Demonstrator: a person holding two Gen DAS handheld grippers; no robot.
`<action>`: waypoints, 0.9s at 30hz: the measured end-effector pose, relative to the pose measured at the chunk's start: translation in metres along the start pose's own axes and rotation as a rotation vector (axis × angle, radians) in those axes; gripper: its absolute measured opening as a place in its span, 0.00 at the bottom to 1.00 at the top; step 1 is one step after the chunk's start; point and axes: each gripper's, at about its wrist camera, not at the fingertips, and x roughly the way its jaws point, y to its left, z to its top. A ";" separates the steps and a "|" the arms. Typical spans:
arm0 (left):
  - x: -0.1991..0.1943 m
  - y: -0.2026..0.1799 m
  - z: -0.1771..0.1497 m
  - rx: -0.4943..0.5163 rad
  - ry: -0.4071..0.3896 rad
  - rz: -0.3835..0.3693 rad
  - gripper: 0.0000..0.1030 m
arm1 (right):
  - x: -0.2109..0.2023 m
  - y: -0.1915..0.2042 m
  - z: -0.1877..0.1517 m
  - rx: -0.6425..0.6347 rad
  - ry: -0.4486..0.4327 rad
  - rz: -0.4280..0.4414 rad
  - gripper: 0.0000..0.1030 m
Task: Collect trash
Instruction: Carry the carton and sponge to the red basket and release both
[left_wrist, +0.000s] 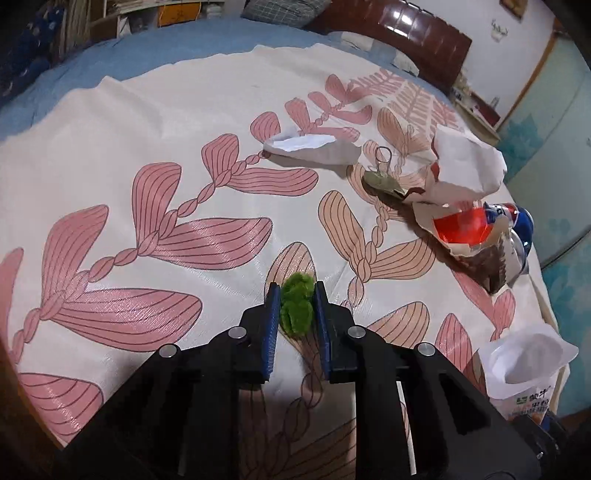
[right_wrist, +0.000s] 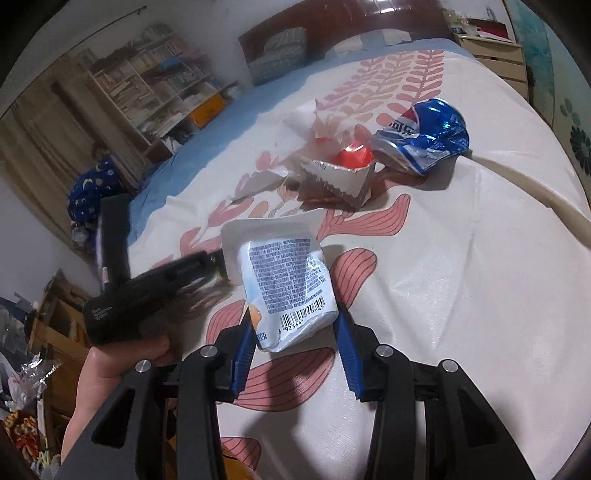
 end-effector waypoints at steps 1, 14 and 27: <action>0.000 0.004 0.000 -0.019 0.003 -0.012 0.13 | 0.000 0.000 0.000 0.001 0.002 0.003 0.41; -0.074 -0.025 -0.032 0.000 -0.123 -0.058 0.08 | -0.043 -0.010 0.007 0.012 -0.061 0.055 0.40; -0.247 -0.204 -0.114 0.225 -0.328 -0.321 0.08 | -0.323 -0.155 -0.018 -0.031 -0.274 -0.087 0.40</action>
